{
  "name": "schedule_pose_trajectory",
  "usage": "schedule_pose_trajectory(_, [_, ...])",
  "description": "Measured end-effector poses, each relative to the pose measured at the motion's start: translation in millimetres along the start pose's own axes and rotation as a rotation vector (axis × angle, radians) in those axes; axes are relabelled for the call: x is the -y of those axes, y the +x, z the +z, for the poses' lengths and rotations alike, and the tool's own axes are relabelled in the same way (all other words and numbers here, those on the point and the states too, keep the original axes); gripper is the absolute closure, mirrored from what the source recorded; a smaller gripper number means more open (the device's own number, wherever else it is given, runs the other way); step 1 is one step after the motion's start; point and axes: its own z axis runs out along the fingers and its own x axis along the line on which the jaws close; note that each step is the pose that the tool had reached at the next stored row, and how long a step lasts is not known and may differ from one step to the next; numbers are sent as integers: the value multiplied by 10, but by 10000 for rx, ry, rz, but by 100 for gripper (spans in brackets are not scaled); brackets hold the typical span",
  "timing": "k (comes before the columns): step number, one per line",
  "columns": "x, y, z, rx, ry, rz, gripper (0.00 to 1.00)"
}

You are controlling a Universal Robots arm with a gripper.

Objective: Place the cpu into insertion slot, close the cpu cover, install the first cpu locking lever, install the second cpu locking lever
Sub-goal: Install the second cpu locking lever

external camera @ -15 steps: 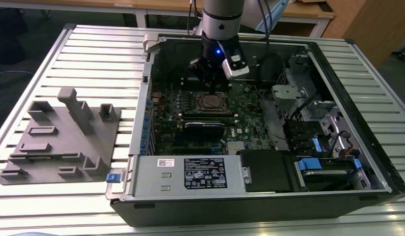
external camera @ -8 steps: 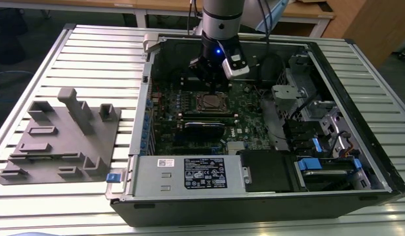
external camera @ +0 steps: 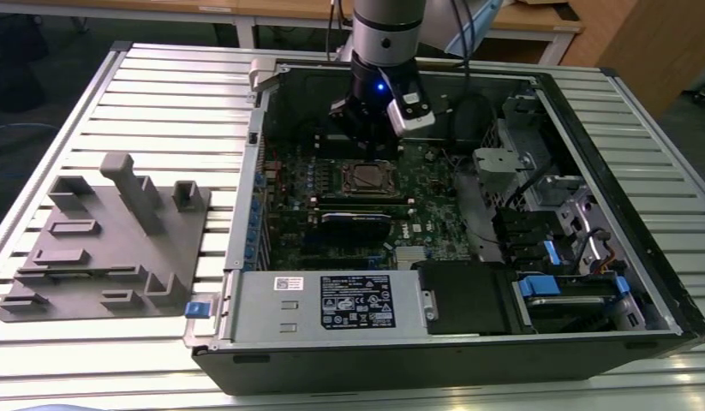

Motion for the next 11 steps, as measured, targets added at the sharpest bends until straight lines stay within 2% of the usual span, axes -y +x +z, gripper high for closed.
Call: schedule_pose_trajectory(11, [-1, -1, -31, 1, -1, 0, 89])
